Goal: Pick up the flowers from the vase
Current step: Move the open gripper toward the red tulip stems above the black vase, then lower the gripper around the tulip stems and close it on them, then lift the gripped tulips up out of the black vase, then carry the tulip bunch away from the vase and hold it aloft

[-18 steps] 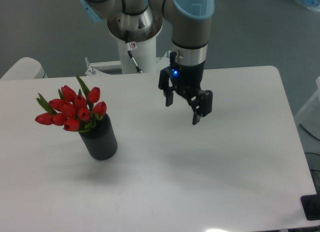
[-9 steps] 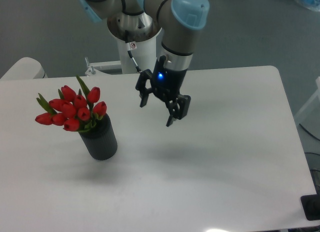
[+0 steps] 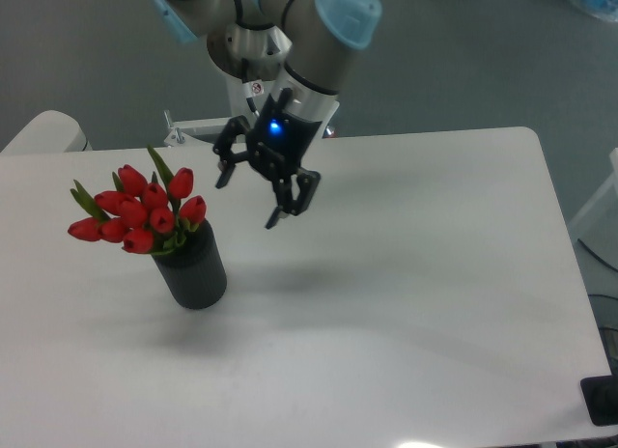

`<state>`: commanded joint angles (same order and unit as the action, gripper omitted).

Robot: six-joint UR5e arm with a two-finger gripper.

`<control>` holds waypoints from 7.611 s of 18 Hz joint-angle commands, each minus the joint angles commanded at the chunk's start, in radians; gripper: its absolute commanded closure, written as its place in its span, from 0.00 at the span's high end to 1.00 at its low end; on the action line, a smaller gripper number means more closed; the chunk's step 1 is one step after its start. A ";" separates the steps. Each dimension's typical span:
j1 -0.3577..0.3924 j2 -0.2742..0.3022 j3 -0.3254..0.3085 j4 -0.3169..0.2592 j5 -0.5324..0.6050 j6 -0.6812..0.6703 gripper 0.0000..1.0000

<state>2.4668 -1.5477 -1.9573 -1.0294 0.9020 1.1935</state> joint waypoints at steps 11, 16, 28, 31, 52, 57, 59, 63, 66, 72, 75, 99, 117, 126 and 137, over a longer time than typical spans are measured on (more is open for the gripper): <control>-0.083 -0.052 -0.006 0.095 0.002 0.011 1.00; -0.083 -0.072 -0.009 0.104 0.000 0.005 1.00; -0.098 -0.130 -0.014 0.104 -0.115 -0.023 1.00; -0.092 -0.130 -0.014 0.104 -0.149 -0.025 1.00; -0.045 -0.129 -0.018 0.107 -0.175 -0.015 0.40; -0.043 -0.095 -0.021 0.101 -0.202 -0.017 0.40; -0.043 -0.069 -0.025 0.097 -0.212 -0.026 0.40; -0.039 -0.031 -0.023 0.091 -0.244 -0.043 0.40; -0.029 -0.017 -0.005 0.091 -0.248 -0.092 0.40; -0.020 -0.006 0.051 0.091 -0.281 -0.175 0.40; -0.014 0.001 0.060 0.091 -0.293 -0.187 0.40; 0.058 0.092 0.184 0.103 -0.296 -0.471 0.40; 0.351 -0.074 0.219 0.106 -0.250 -0.108 0.36; 0.351 -0.120 0.227 0.104 -0.173 -0.031 0.36; 0.347 -0.134 0.233 0.104 -0.126 0.025 0.36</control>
<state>2.8133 -1.6812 -1.7242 -0.9250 0.7762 1.2180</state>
